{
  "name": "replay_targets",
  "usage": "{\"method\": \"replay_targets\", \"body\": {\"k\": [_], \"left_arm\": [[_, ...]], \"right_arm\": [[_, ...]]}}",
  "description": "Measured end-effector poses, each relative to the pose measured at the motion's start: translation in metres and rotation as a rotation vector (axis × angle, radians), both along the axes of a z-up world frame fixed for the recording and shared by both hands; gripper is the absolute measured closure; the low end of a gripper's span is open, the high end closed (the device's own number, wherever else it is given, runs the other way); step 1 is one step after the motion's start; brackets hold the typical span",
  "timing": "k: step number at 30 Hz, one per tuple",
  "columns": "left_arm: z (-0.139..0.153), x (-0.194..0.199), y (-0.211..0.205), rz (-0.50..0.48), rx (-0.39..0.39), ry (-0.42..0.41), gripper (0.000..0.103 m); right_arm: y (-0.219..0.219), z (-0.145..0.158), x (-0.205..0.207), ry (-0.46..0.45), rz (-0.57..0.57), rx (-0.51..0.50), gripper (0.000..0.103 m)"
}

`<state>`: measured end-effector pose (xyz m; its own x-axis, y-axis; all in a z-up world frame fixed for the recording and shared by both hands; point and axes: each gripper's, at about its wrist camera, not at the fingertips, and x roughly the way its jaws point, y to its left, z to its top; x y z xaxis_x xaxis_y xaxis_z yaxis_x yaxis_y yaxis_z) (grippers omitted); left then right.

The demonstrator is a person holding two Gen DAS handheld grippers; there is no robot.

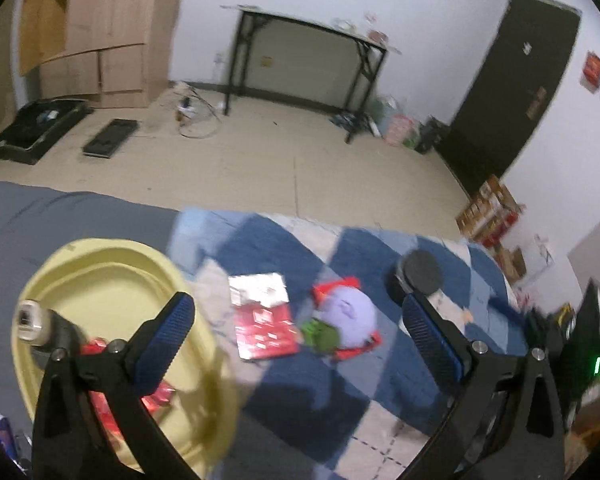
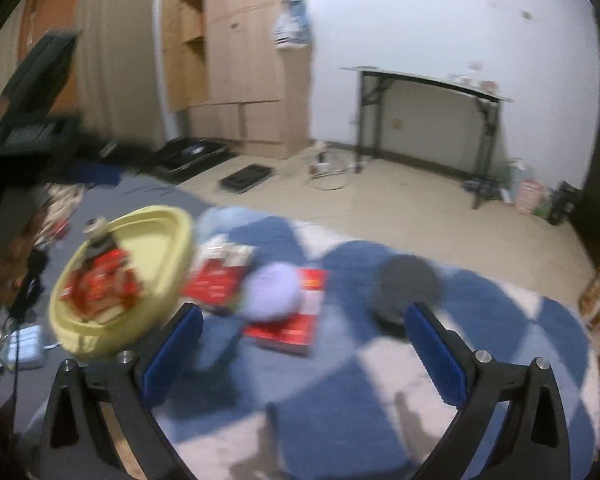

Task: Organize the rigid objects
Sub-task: 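Grasp the second black foam puck with the right gripper while the left grasps the lavender plush ball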

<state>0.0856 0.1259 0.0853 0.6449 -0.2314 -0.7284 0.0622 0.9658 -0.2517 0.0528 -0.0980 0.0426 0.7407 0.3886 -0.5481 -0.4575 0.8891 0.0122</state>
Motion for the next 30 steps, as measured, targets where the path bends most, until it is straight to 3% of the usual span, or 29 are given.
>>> {"method": "replay_targets", "body": {"k": [5,13,17,20,22,23,24,25,30], "left_arm": [[-0.03,0.008,-0.035,-0.072,0.056,0.035,0.0],[-0.078,0.028,-0.063,-0.164,0.1,0.107,0.0],[-0.096,0.04,-0.065,-0.152,0.083,0.145,0.001],[-0.102,0.045,-0.066,-0.144,0.068,0.145,0.008],[-0.1,0.047,-0.066,-0.142,0.058,0.136,0.018],[-0.1,0.049,-0.066,-0.149,0.034,0.145,0.04],[-0.102,0.051,-0.065,-0.153,0.007,0.167,0.048],[-0.103,0.052,-0.063,-0.138,-0.011,0.186,0.049],[-0.09,0.041,-0.064,-0.143,-0.013,0.145,0.049]], "right_arm": [[-0.032,-0.014,0.027,0.053,-0.069,0.007,0.0],[-0.027,-0.037,0.076,0.095,-0.044,-0.006,0.0],[-0.024,-0.047,0.098,0.114,-0.032,-0.033,0.0],[-0.024,-0.054,0.114,0.136,-0.03,-0.045,0.0],[-0.024,-0.059,0.121,0.14,-0.027,-0.037,0.004],[-0.024,-0.06,0.123,0.143,-0.022,-0.03,0.011],[-0.023,-0.063,0.126,0.146,-0.014,-0.027,0.018],[-0.022,-0.065,0.127,0.147,-0.008,-0.031,0.034],[-0.028,-0.06,0.122,0.135,0.001,-0.001,0.035]]}}
